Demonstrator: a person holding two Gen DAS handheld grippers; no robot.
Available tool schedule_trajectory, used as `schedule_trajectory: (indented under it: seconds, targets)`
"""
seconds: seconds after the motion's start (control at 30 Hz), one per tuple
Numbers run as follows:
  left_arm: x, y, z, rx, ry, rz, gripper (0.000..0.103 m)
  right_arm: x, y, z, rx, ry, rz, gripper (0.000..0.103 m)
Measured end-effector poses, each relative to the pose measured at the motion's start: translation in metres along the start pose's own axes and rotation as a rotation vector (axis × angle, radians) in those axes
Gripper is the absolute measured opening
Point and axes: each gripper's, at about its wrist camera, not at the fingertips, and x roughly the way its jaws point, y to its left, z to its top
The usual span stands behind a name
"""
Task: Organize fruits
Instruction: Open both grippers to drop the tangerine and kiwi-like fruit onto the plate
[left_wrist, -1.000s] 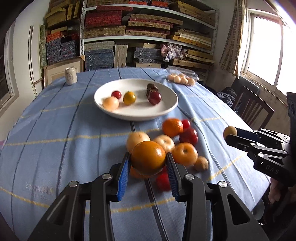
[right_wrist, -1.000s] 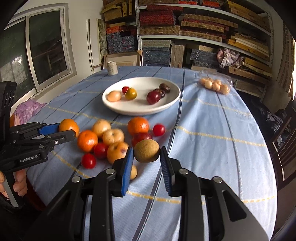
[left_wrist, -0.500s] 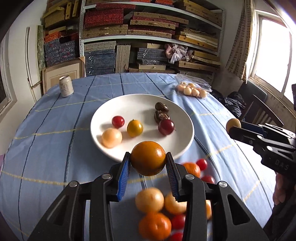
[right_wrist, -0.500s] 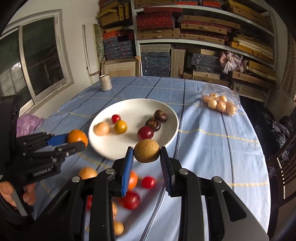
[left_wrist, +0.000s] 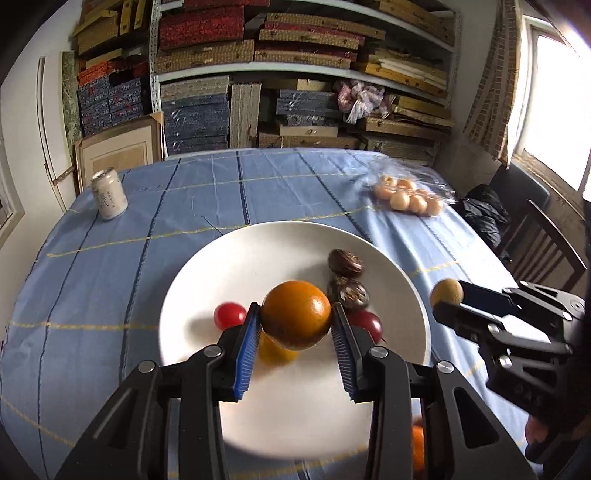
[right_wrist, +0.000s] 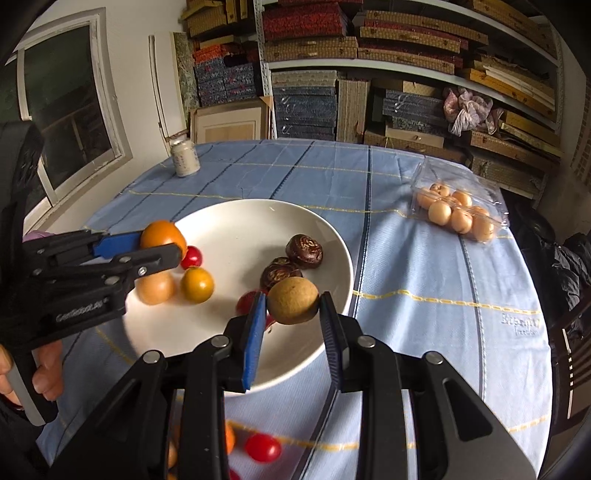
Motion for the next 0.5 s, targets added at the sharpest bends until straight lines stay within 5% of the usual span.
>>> schedule_trajectory:
  seconds: [0.3,0.5]
  targets:
    - [0.057,0.017,0.025,-0.037,0.08,0.028,0.039,0.048,-0.008,0.013,-0.012,0.079,-0.03,0.029]
    - [0.046,0.016,0.025,-0.03,0.045,0.058,0.054,0.05,-0.005,0.012,-0.017,0.063,-0.044,0.039]
